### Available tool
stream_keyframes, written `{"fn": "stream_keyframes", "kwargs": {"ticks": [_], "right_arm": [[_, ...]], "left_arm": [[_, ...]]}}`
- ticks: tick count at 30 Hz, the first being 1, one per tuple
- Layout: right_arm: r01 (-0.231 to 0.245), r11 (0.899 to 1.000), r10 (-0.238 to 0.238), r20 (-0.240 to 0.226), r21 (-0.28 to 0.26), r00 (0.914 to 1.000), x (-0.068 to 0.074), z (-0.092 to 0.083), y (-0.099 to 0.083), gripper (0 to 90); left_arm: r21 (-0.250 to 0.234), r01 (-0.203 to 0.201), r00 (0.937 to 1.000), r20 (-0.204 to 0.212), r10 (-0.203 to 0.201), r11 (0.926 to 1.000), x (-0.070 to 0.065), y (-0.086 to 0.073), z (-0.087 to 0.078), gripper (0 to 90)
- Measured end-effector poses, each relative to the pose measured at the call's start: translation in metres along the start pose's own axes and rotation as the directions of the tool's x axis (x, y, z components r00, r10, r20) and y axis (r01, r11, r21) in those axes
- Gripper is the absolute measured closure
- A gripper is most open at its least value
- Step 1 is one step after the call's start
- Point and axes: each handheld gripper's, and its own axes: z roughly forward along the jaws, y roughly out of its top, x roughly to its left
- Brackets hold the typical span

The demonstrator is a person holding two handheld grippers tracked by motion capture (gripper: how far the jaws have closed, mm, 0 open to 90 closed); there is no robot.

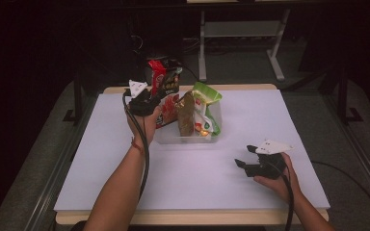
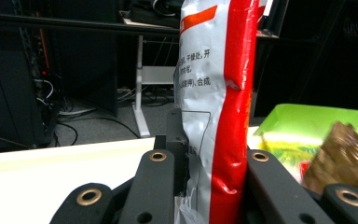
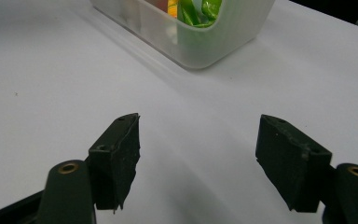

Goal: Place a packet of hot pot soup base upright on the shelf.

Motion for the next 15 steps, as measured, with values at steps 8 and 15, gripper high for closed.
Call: {"fn": "stream_keyframes", "kwargs": {"ticks": [8,15], "right_arm": [[0.010,1.000,-0.010,-0.006,0.004,0.9999,0.0012,0.0019,0.0000,29.7],[0.014,1.000,-0.014,-0.013,0.010,0.9998,0.0028,0.0026,0.0001,29.8]], "left_arm": [[-0.035,-0.007,0.9999,-0.009,0.007,0.9993,-0.0060,-0.0089,-0.0029,79.3],[-0.053,-0.023,0.9975,-0.068,0.019,0.9983,-0.0073,-0.0025,-0.0058,79.4]]}}
